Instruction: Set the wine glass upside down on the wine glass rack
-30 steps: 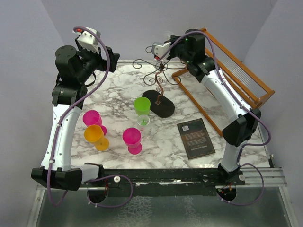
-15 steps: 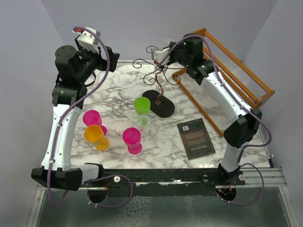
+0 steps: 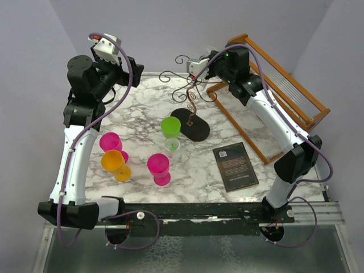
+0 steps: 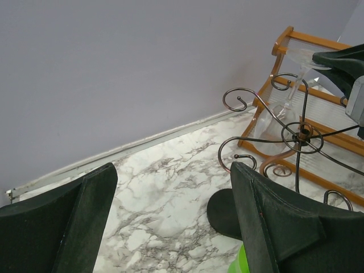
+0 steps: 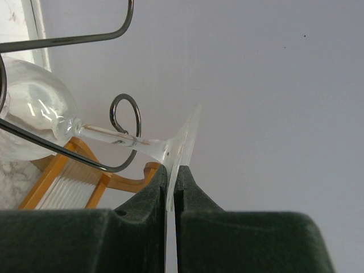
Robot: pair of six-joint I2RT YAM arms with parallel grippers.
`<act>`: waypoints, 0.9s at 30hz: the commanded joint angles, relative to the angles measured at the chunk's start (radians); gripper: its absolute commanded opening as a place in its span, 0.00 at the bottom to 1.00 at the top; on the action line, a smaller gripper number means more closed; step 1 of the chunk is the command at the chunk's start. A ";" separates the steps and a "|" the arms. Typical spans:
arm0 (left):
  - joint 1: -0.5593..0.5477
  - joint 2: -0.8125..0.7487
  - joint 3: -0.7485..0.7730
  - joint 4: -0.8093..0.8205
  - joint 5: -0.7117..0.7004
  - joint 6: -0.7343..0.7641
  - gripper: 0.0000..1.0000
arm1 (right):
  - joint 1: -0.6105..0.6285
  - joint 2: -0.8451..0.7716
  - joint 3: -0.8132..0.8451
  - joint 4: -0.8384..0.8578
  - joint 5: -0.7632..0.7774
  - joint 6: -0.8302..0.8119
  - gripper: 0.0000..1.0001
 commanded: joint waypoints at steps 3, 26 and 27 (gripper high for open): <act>0.002 -0.024 -0.017 0.034 -0.007 0.010 0.84 | -0.009 0.001 0.033 0.057 0.084 -0.064 0.01; 0.002 -0.022 -0.019 0.032 -0.008 0.025 0.84 | -0.012 0.128 0.147 0.117 0.082 -0.074 0.01; 0.003 -0.021 -0.021 0.031 -0.008 0.025 0.84 | -0.012 0.130 0.153 0.104 0.067 -0.063 0.01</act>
